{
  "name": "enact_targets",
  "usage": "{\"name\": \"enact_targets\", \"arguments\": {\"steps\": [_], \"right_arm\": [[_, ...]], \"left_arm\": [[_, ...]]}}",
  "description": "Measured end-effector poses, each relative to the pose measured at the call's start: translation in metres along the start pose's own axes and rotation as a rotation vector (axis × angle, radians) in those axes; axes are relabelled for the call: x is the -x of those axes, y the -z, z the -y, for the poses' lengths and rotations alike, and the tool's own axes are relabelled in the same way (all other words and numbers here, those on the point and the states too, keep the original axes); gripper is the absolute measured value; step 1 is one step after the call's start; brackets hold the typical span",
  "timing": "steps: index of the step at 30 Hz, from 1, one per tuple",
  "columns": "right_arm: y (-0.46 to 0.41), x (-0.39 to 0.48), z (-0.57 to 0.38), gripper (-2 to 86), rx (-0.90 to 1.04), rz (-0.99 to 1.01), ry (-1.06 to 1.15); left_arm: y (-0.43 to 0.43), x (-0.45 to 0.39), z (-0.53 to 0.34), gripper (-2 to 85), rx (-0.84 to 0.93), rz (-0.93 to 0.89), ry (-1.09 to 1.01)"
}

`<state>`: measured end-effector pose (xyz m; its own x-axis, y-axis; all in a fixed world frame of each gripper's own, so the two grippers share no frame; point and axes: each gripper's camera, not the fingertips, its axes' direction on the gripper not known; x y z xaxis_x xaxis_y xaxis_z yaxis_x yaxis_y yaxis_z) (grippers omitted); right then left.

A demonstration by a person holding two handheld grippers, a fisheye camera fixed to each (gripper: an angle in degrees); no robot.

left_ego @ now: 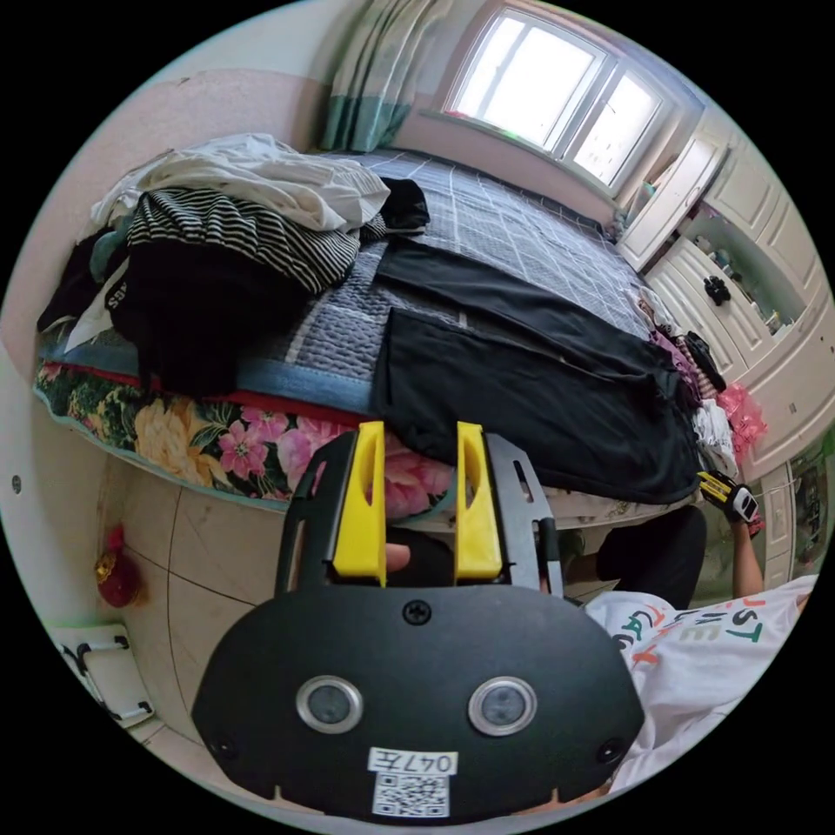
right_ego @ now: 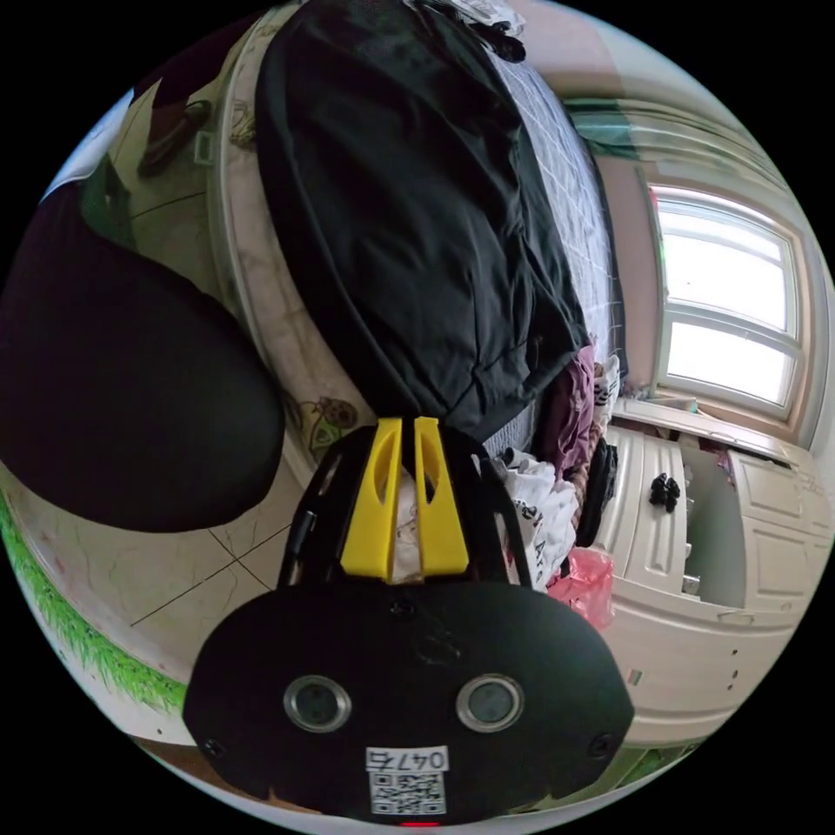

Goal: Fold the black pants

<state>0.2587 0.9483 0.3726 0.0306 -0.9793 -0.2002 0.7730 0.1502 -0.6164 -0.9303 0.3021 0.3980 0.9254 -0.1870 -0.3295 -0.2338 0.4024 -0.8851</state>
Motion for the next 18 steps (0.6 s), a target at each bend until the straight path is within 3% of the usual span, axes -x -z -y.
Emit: {"name": "enact_targets", "arguments": {"steps": [5, 10, 18], "right_arm": [[-0.011, -0.016, 0.008, 0.0, -0.010, 0.041, -0.063], [-0.018, -0.040, 0.000, 0.0, -0.069, 0.114, -0.210], [-0.016, -0.080, -0.019, -0.1, -0.166, 0.207, -0.355]], "left_arm": [[-0.023, -0.007, 0.021, 11.5, 0.082, -0.058, -0.005], [-0.019, -0.027, 0.028, 1.8, 0.010, 0.046, 0.009], [0.020, -0.075, 0.044, -0.5, 0.019, 0.134, -0.075]]}}
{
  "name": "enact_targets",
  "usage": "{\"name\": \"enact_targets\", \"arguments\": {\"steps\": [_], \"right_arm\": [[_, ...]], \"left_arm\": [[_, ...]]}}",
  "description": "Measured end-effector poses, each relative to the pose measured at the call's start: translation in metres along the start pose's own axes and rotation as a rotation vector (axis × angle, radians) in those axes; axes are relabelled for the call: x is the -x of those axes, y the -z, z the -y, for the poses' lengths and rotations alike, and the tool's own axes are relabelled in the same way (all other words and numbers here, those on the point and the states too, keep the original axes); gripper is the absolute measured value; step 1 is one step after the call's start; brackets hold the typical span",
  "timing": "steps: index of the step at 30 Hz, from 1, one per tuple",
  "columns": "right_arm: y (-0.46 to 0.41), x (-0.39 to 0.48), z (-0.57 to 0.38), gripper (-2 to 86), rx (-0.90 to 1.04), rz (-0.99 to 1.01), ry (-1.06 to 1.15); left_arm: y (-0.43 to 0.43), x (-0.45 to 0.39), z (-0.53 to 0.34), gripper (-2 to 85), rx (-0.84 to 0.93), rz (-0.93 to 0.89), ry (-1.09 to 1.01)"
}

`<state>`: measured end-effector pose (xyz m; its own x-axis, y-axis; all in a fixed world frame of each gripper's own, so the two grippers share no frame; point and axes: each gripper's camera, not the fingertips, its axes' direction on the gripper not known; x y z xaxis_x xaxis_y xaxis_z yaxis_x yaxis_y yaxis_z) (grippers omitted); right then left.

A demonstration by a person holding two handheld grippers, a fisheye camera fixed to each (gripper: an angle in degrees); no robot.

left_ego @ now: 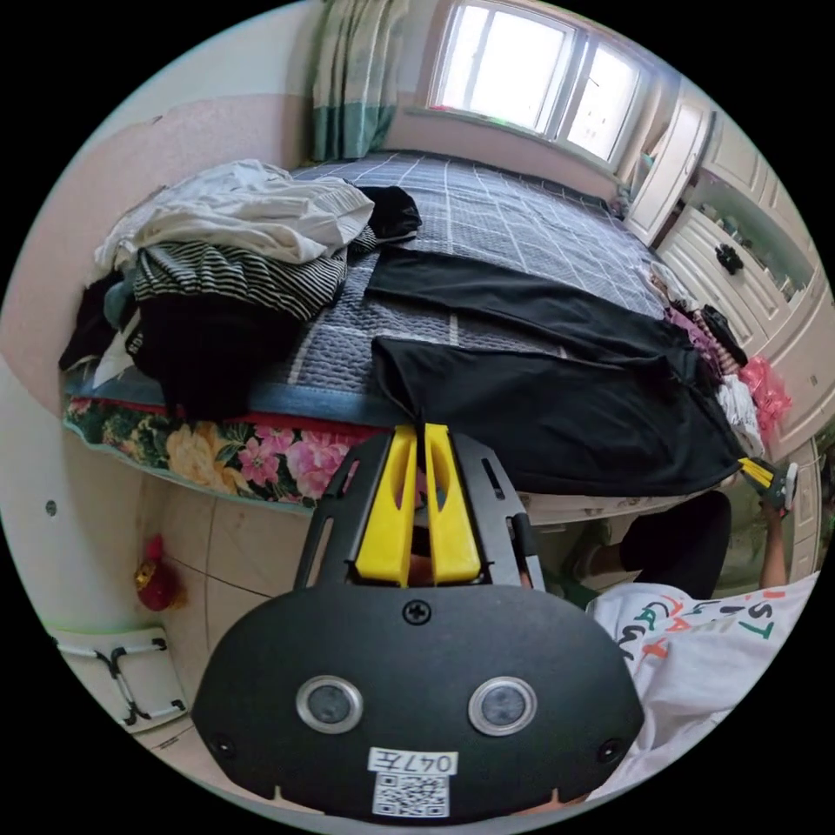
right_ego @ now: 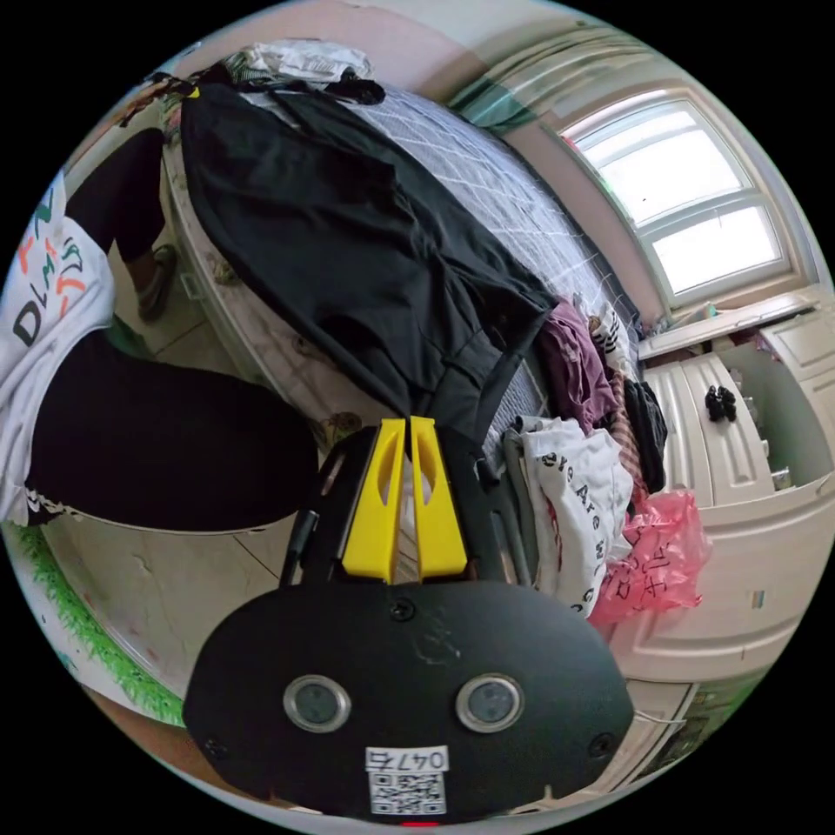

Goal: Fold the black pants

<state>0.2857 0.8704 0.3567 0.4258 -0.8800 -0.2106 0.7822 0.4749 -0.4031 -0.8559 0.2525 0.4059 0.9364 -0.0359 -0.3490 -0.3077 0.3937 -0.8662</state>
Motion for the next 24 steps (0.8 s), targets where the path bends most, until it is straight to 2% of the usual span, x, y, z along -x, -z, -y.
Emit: {"name": "enact_targets", "arguments": {"steps": [6, 11, 14, 19, 24], "right_arm": [[0.008, -0.015, 0.003, -0.1, -0.035, 0.121, -0.026], [0.012, -0.042, 0.034, -0.1, -0.044, 0.085, -0.015], [0.003, -0.084, 0.072, -0.1, -0.049, 0.044, -0.052], [-0.046, -0.162, 0.148, -0.1, -0.021, 0.068, -0.134], [-0.144, -0.218, 0.235, -0.2, 0.104, 0.154, -0.164]], "left_arm": [[0.034, -0.018, 0.013, -0.6, 0.026, 0.101, -0.024], [0.046, -0.023, 0.056, -0.6, 0.023, 0.085, -0.050], [0.040, -0.034, 0.121, -0.5, 0.028, 0.092, -0.127], [-0.016, -0.049, 0.260, -0.5, 0.184, 0.081, -0.207], [-0.079, -0.075, 0.354, -0.4, 0.314, 0.152, -0.247]]}}
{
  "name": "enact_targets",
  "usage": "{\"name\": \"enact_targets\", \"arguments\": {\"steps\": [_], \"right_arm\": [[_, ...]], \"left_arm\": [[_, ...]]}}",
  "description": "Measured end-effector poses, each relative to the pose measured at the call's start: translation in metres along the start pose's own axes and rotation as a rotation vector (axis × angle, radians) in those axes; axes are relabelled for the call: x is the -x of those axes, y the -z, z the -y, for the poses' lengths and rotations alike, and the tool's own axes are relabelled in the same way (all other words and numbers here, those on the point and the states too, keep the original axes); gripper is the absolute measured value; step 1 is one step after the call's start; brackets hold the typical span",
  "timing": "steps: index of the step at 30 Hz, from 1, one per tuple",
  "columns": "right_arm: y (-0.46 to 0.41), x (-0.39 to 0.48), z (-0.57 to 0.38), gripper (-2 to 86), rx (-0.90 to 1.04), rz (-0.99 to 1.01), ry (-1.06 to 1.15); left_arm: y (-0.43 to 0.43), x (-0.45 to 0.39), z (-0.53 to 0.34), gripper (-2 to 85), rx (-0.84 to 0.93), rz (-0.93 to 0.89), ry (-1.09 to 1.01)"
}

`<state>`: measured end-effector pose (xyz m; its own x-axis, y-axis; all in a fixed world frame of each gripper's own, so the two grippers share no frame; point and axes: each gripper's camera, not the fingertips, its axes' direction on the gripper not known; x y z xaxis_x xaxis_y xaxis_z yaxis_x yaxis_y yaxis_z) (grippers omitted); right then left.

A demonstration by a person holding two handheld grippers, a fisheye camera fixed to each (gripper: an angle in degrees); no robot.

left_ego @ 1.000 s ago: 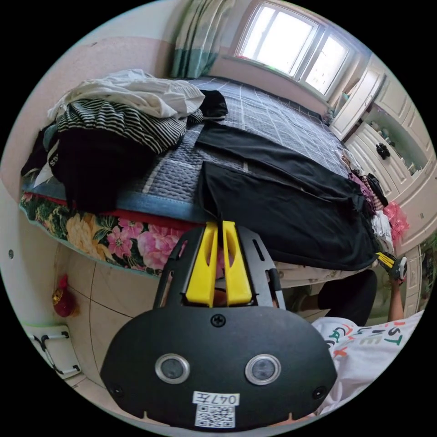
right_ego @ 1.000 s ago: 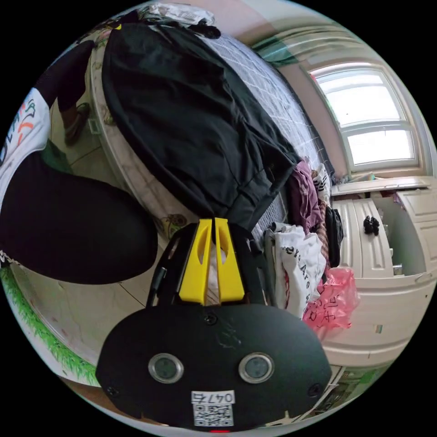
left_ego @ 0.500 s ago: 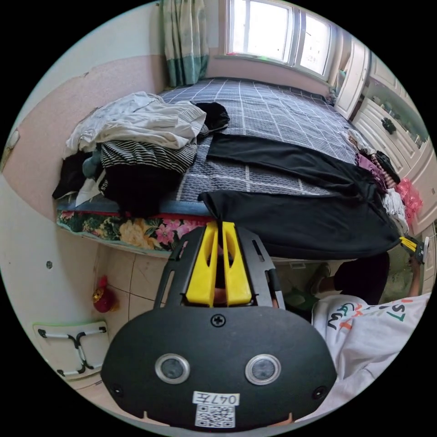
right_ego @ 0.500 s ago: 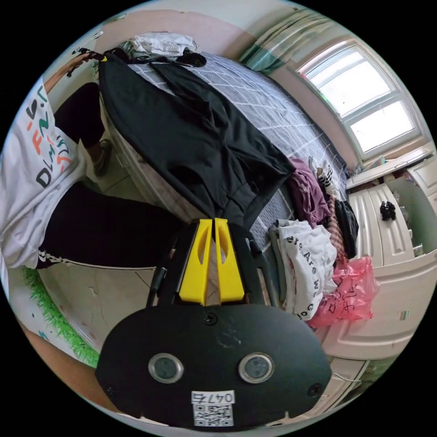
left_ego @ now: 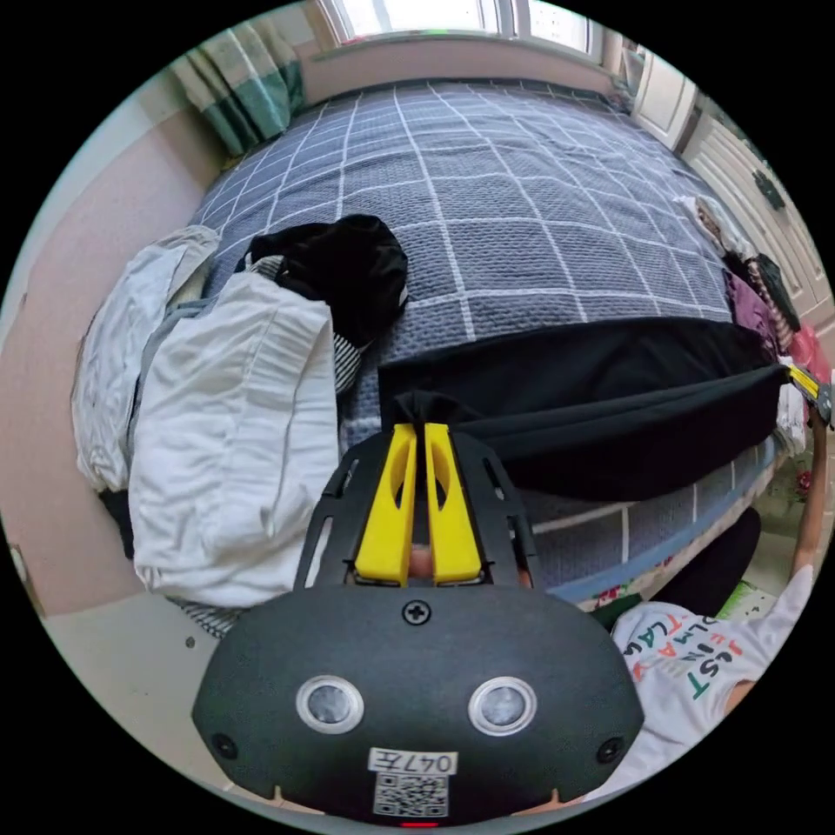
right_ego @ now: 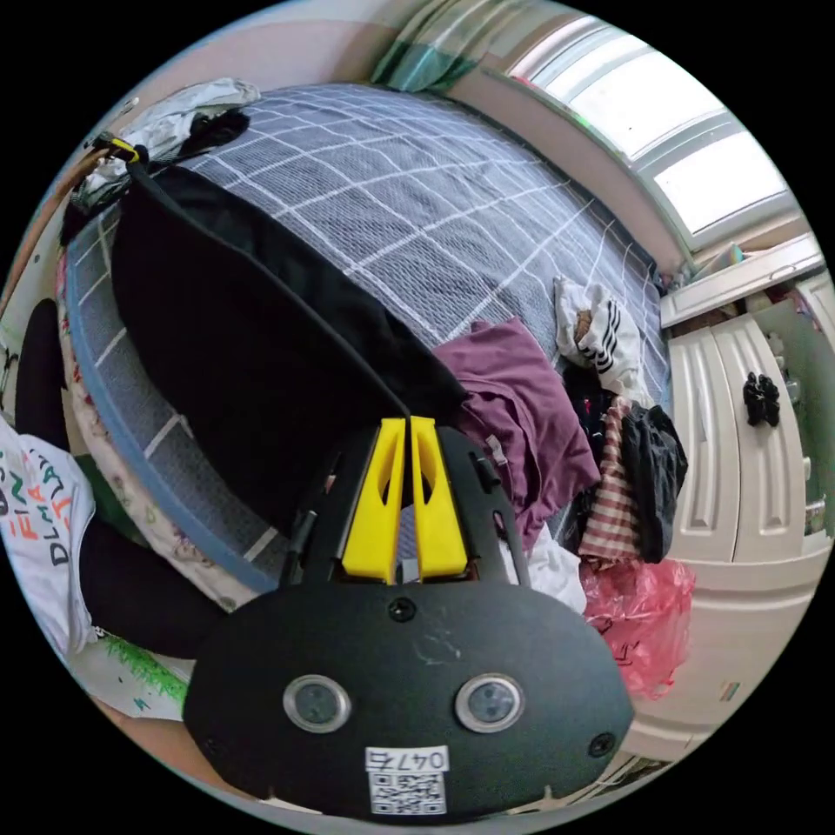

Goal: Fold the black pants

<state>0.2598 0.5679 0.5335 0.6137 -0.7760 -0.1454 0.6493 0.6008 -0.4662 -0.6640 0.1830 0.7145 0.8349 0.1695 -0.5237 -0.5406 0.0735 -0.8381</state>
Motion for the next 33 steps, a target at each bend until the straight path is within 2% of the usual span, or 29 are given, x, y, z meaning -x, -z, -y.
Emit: {"name": "enact_targets", "arguments": {"steps": [3, 9, 11, 13, 16, 19, 22, 27, 30, 33], "right_arm": [[-0.043, -0.008, 0.044, -0.2, 0.073, -0.010, 0.005], [-0.089, -0.014, 0.093, 1.2, 0.082, 0.016, -0.030], [-0.098, -0.014, 0.103, 3.6, 0.070, 0.038, -0.032], [-0.105, -0.013, 0.113, 7.1, 0.052, 0.057, -0.028], [-0.103, -0.021, 0.125, 9.0, -0.016, 0.096, -0.129], [-0.064, -0.017, 0.123, 7.0, -0.273, -0.017, -0.233], [-0.026, 0.036, 0.153, 5.5, -0.426, -0.035, -0.095], [0.025, 0.226, 0.278, 2.4, -0.679, 0.211, 0.345], [0.031, 0.336, 0.370, 2.4, -0.707, 0.309, 0.533], [0.021, 0.421, 0.465, 2.1, -0.658, 0.356, 0.608]], "left_arm": [[-0.014, -0.005, 0.048, -0.3, 0.023, 0.031, -0.002], [-0.038, 0.004, 0.105, 1.9, 0.075, 0.010, -0.006], [-0.045, 0.011, 0.114, 6.1, 0.092, 0.007, -0.006], [-0.047, 0.020, 0.121, 13.2, 0.113, 0.108, -0.002], [-0.025, 0.041, 0.114, 17.9, 0.068, 0.115, 0.053], [0.016, 0.059, 0.089, 20.0, -0.079, 0.038, 0.086], [0.043, 0.064, 0.050, 19.8, -0.171, 0.028, 0.072], [0.031, 0.054, -0.026, 12.8, -0.371, -0.076, 0.076], [-0.005, 0.062, -0.049, 14.1, -0.410, -0.135, 0.135], [-0.035, 0.086, -0.056, 16.4, -0.404, -0.248, 0.194]]}}
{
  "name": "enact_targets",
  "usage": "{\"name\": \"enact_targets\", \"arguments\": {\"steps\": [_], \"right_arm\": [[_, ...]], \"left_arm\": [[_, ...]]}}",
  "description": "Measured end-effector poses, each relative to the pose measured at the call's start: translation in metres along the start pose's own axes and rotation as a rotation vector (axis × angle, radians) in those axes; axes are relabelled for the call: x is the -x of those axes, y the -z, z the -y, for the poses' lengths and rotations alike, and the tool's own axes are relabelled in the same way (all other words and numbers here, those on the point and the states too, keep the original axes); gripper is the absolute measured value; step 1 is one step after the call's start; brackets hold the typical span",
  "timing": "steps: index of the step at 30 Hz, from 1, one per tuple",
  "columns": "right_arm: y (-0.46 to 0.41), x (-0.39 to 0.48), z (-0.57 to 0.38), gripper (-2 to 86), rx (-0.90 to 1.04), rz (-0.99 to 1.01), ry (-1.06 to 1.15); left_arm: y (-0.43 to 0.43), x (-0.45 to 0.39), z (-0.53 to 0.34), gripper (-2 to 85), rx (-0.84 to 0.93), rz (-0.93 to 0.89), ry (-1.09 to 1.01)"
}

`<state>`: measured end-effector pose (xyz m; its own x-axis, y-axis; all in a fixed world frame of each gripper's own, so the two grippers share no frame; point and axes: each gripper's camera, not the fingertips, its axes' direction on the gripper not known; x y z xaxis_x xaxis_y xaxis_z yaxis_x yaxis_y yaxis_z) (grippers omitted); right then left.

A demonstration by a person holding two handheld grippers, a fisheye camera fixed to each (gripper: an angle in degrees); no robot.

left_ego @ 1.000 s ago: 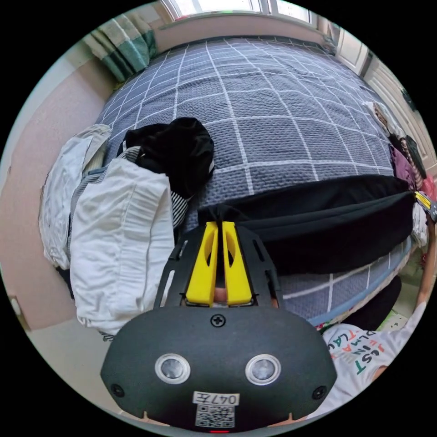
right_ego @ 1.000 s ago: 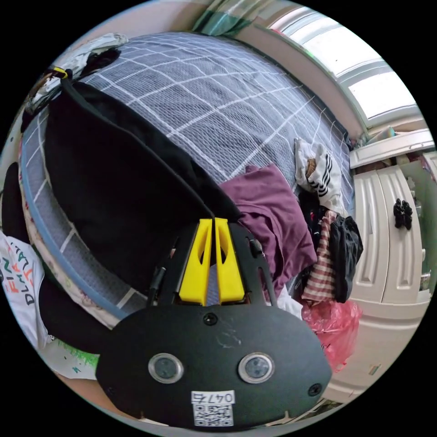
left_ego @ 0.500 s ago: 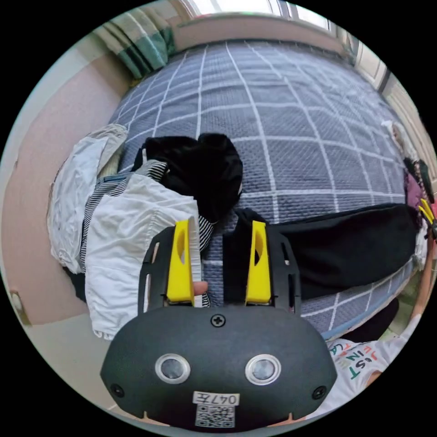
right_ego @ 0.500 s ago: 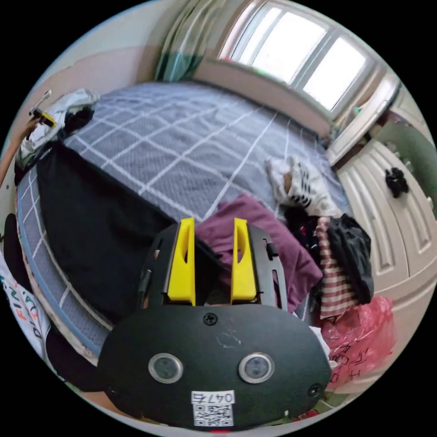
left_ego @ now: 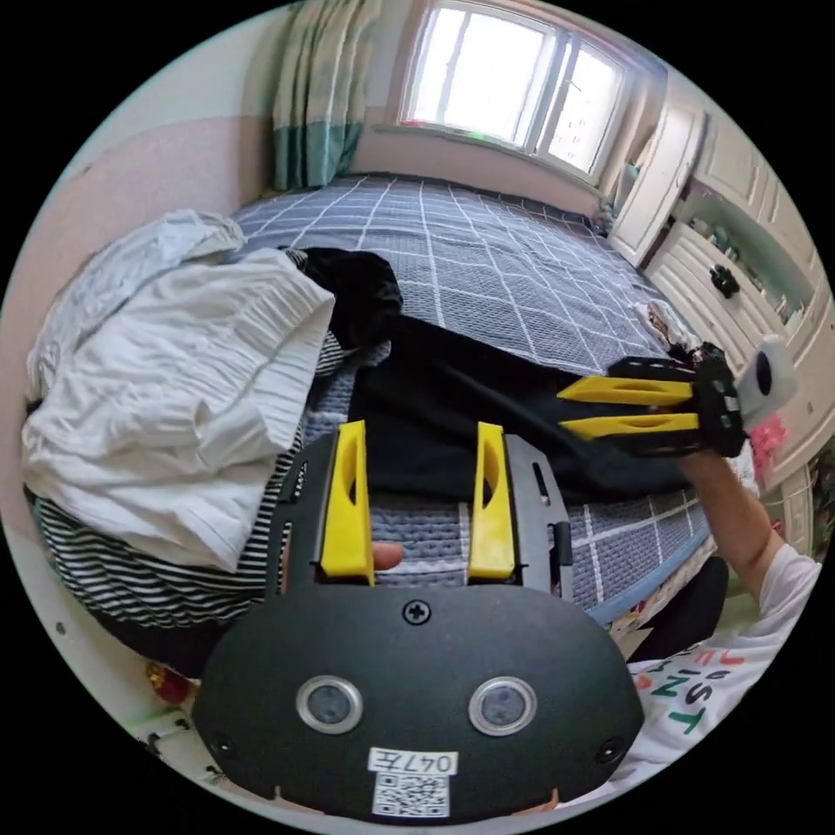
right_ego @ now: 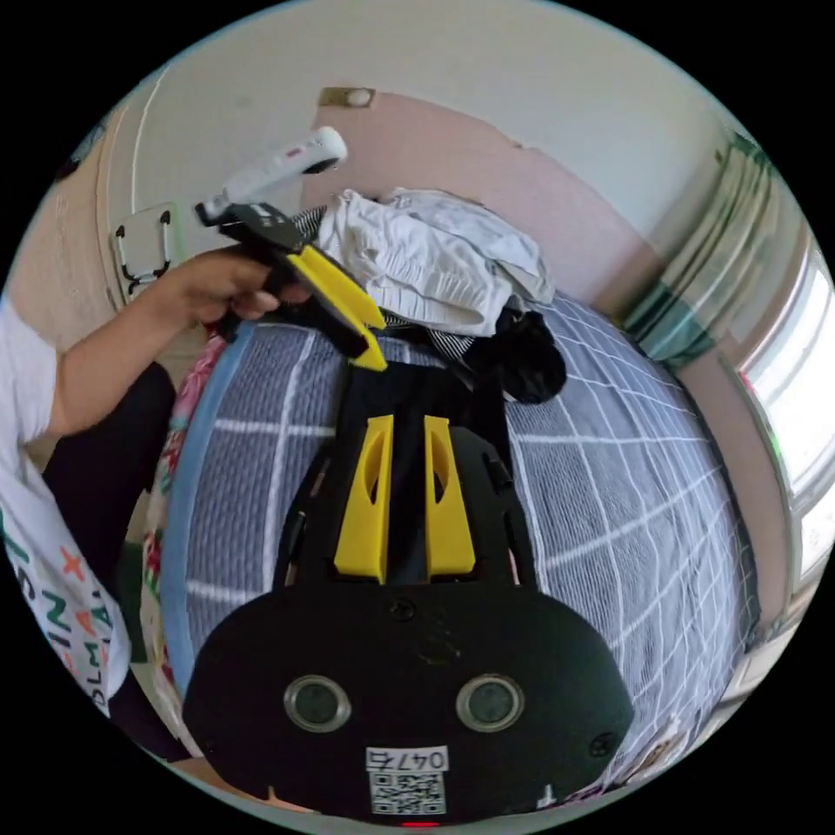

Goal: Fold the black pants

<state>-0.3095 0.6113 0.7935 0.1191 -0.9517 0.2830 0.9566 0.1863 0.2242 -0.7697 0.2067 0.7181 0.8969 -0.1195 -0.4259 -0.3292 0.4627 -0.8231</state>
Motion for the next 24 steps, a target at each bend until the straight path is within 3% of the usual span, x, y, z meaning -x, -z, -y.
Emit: {"name": "enact_targets", "arguments": {"steps": [3, 8, 11, 14, 17, 19, 24], "right_arm": [[-0.083, -0.005, 0.066, 3.6, 0.122, 0.009, 0.024], [-0.172, -0.006, 0.109, 3.8, 0.322, 0.015, 0.026], [-0.185, -0.009, 0.108, 1.1, 0.280, 0.012, -0.032], [-0.186, -0.015, 0.108, 0.0, 0.208, 0.033, -0.118], [-0.176, -0.013, 0.111, -0.2, 0.117, 0.078, -0.162], [-0.172, -0.009, 0.112, -0.3, 0.110, 0.079, -0.171], [-0.167, 0.007, 0.114, -0.4, 0.059, 0.096, -0.121]], "left_arm": [[0.000, 0.025, 0.000, 14.9, -0.026, -0.049, 0.044], [0.001, 0.056, 0.008, 11.9, -0.030, -0.213, -0.066], [0.002, 0.090, 0.031, 6.9, -0.081, -0.307, -0.010], [-0.018, 0.109, 0.049, 6.9, 0.007, -0.276, 0.031], [-0.052, 0.115, 0.054, 9.7, 0.117, -0.295, 0.051], [-0.064, 0.122, 0.058, 14.0, 0.109, -0.361, 0.088], [-0.065, 0.134, 0.071, 21.6, 0.110, -0.320, 0.127]]}}
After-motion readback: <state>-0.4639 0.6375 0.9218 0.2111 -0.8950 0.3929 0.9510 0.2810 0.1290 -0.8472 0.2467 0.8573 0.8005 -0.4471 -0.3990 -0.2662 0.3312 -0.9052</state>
